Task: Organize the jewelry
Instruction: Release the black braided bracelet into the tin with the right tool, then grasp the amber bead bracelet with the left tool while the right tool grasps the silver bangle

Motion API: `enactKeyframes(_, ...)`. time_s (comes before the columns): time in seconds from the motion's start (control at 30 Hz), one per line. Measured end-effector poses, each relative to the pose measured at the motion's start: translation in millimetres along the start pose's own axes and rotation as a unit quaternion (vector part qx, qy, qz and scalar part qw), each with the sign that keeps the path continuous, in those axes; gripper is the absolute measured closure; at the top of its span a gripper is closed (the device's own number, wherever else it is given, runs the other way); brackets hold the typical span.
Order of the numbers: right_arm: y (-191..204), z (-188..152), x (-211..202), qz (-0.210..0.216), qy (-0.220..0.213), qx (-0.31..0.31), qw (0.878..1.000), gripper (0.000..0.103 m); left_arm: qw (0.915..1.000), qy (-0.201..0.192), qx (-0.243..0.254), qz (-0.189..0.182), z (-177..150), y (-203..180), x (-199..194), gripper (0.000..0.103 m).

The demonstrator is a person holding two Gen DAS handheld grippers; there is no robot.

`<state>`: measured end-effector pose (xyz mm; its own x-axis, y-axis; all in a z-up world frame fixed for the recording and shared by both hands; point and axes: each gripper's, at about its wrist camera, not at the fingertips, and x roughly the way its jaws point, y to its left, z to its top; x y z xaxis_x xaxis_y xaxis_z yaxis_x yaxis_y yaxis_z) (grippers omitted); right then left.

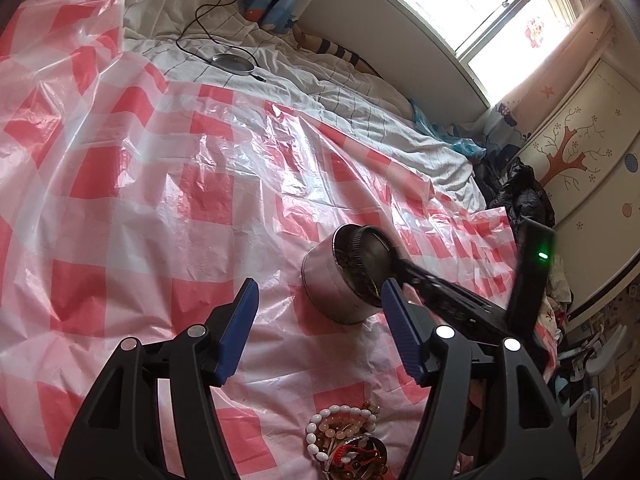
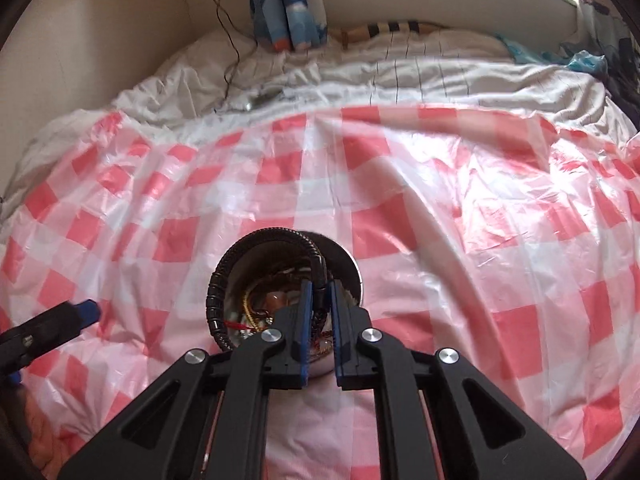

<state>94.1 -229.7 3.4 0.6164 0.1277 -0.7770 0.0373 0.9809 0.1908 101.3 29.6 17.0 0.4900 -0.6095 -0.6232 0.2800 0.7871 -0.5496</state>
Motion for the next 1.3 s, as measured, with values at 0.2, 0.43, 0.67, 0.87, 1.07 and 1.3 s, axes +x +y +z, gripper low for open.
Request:
enactKeyframes(0.2,-11,-24,-32,-0.004,-0.047,0.024,0.999,0.056,1.0,0.0,0.007,0.001,0,-2,-3,0.042)
enactKeyframes(0.43,-26,-104,-80,0.107,-0.023,0.058,0.992,0.054,0.9997,0.001,0.019,0.017,-11,0,-19,0.041)
enactKeyframes(0.67,-26,-122,-98,0.117,-0.055,0.087,0.988,0.036,0.9991,0.017,0.03,0.024,-46,2,-38,0.038)
enactKeyframes(0.87,-32,-121,-93,0.1,-0.051,0.106,0.988,0.036,0.9966,0.065,0.051,0.007,-89,-10,-32,0.036)
enactKeyframes(1.07,-37,-123,-98,0.092,-0.063,0.117,0.987,0.034,0.9879,0.087,0.122,0.039,-123,-30,-6,0.036)
enactKeyframes(1.3,-40,-123,-95,0.095,-0.06,0.123,0.986,0.032,0.9827,0.068,0.166,0.048,-129,-43,1,0.044)
